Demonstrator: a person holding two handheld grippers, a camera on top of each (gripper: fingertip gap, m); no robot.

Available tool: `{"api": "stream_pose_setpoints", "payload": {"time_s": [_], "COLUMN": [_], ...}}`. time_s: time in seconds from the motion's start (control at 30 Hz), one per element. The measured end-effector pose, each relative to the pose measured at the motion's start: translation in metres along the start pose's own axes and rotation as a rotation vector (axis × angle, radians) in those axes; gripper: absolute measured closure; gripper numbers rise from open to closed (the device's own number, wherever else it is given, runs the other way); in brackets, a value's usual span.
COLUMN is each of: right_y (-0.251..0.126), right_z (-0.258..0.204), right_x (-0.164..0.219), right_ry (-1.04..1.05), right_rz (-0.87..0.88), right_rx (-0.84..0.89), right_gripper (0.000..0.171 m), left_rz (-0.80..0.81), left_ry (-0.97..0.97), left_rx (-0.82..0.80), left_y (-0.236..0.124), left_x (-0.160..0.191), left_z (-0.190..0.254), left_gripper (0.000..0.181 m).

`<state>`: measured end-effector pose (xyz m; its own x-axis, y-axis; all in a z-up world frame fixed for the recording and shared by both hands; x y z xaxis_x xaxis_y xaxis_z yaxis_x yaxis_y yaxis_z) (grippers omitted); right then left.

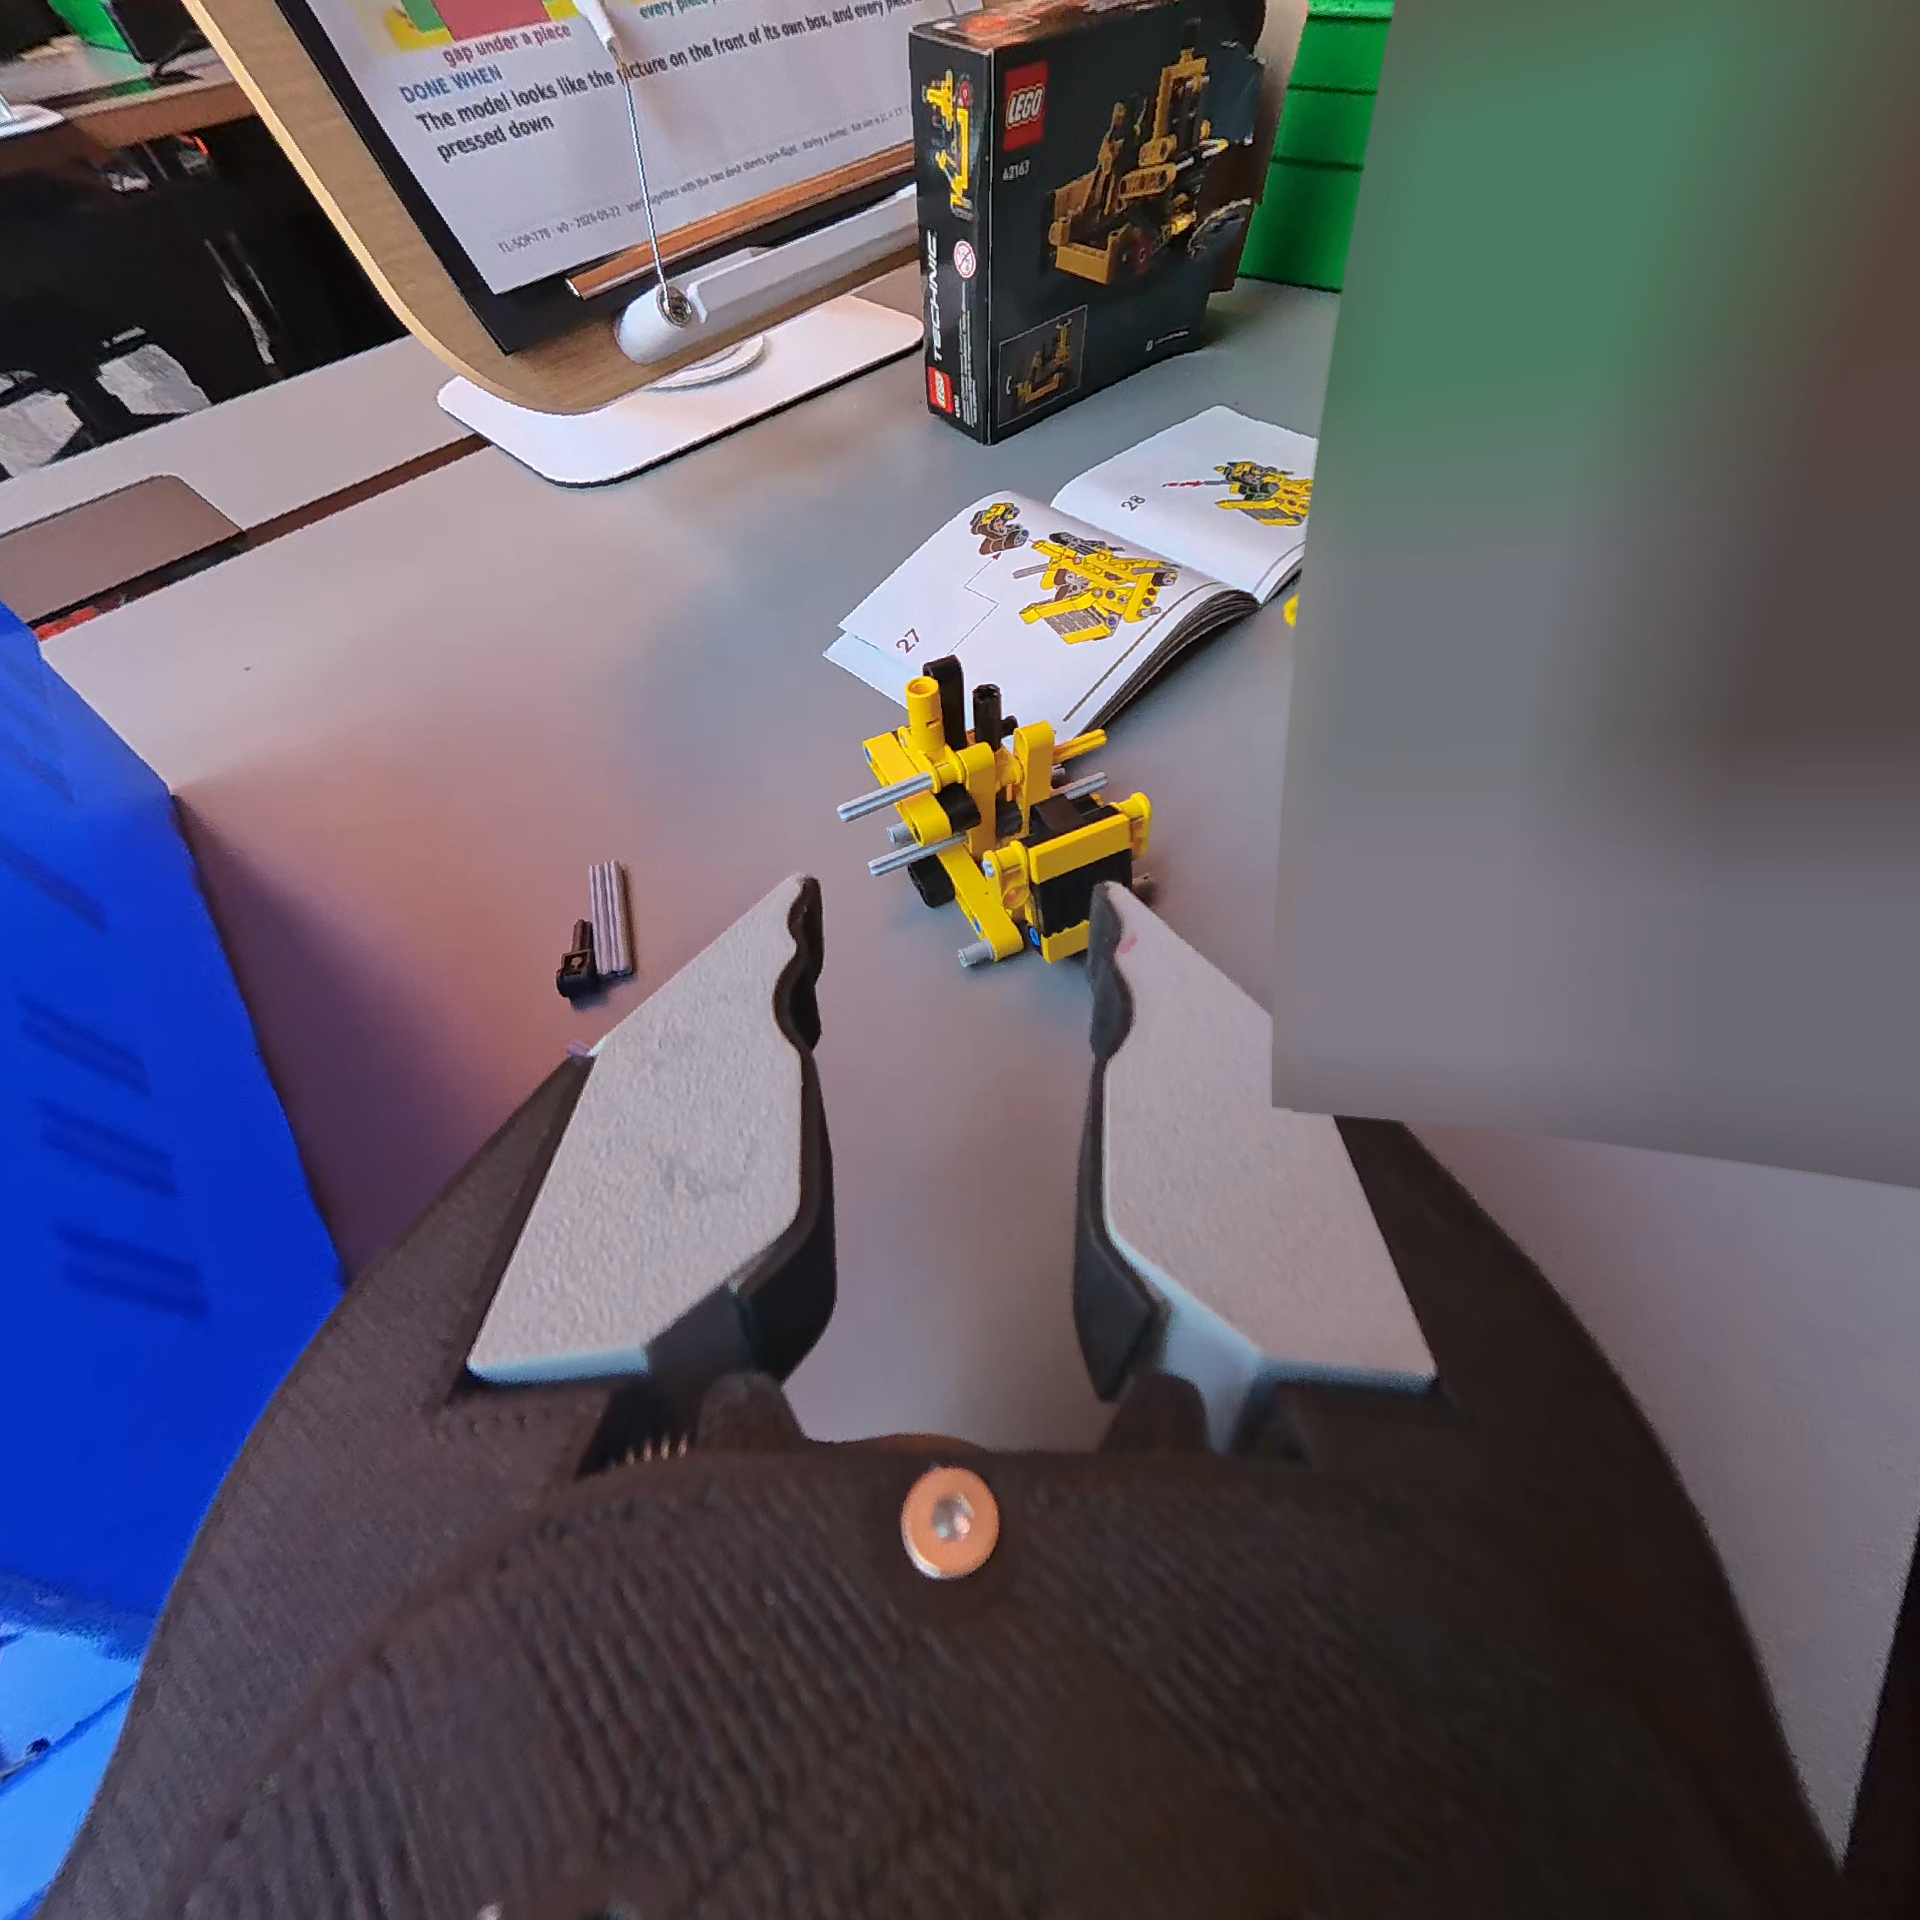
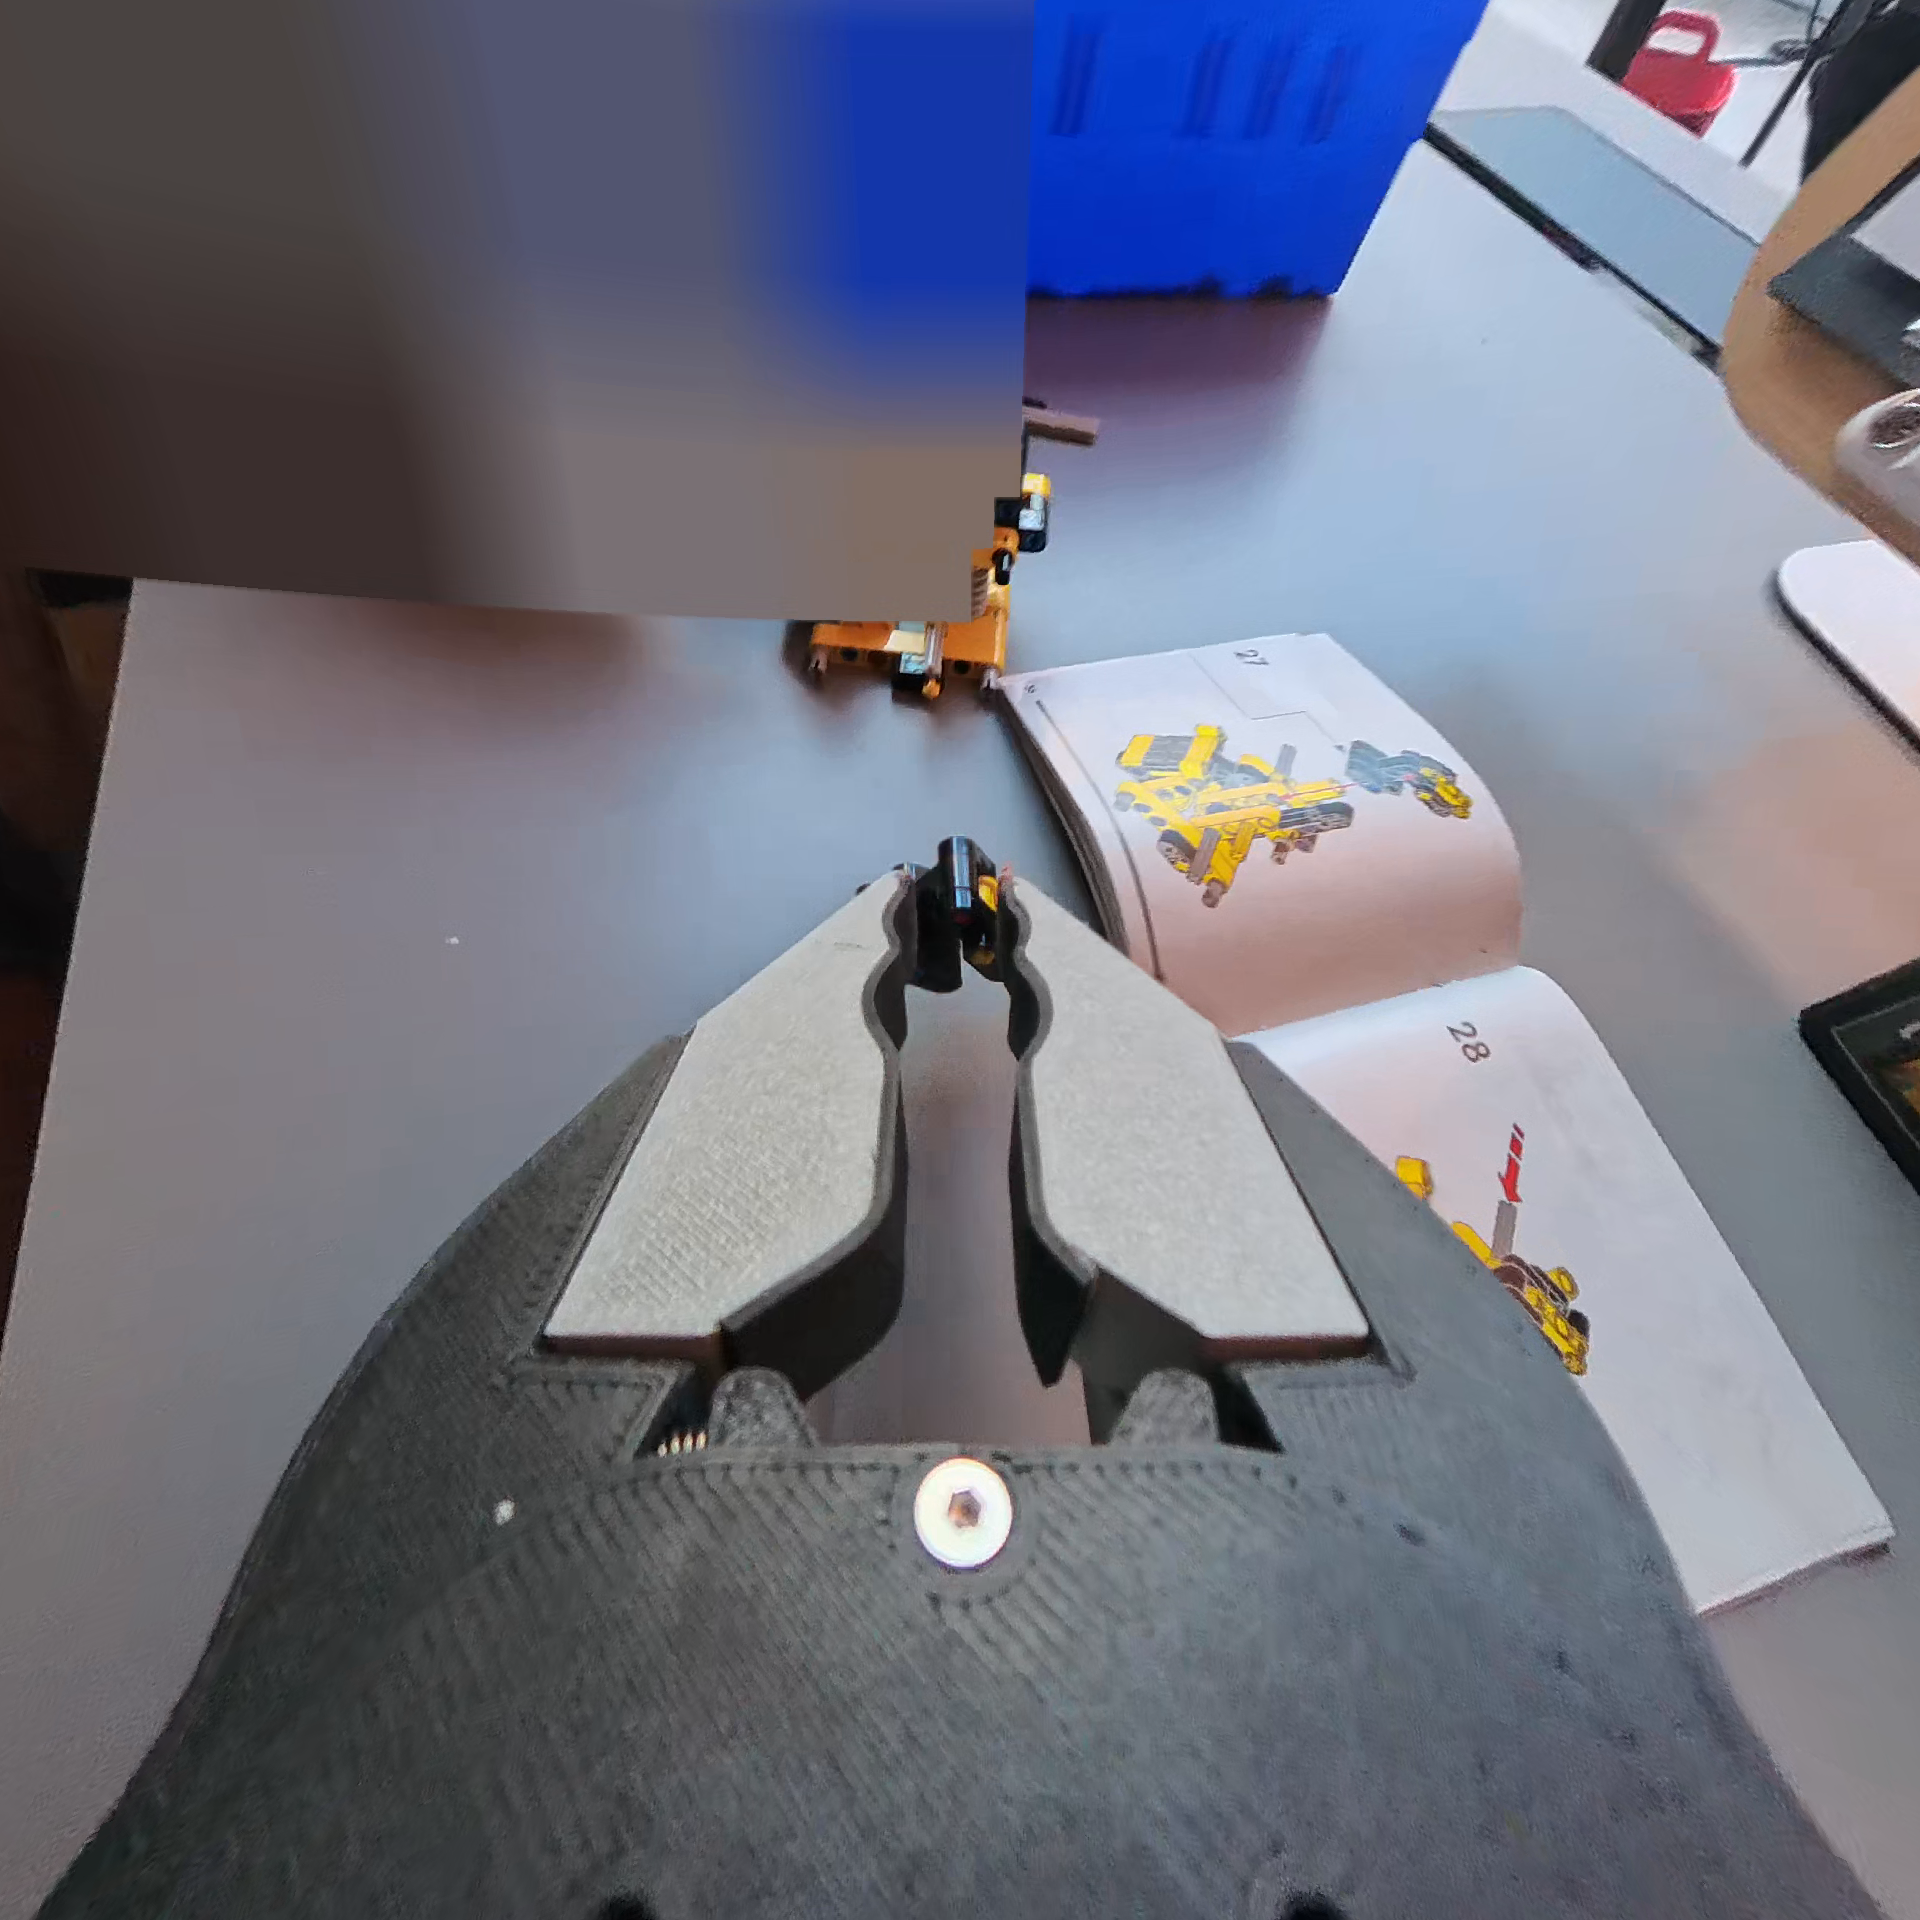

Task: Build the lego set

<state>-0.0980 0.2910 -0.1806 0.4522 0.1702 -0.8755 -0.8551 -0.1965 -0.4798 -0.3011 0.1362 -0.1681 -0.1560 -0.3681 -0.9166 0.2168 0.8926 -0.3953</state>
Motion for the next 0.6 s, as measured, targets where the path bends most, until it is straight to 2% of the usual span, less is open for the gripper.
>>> {"api": "stream_pose_setpoints", "payload": {"time_s": [0.17,0.3,0.6], "right_y": [-0.005,-0.003,0.046], "right_z": [0.009,0.016,0.021], "right_x": [-0.008,-0.029,-0.074], "right_ry": [0.062,0.106,0.226], "right_rz": [0.064,0.140,0.189], "right_rx": [0.021,-0.003,-0.079], "right_gripper": [0.160,0.160,0.161], "left_rz": [-0.008,-0.044,-0.080], "left_ry": [0.009,0.025,-0.024], "left_rx": [-0.009,-0.024,-0.010], "left_y": [0.001,0.004,0.004], "left_x": [0.000,0.002,0.006], "left_z": [0.001,0.002,-0.001], "left_gripper": [0.132,0.131,0.131]}}
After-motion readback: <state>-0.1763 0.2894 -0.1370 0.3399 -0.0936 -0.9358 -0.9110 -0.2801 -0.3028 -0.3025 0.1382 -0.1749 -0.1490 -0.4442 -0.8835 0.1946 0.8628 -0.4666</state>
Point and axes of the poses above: each gripper's, where its closed fingertips meet, y out along the fingers, x out of its underside, z = x × y across the jaws, the point moved 7 cm from there along -y, back along the fingers
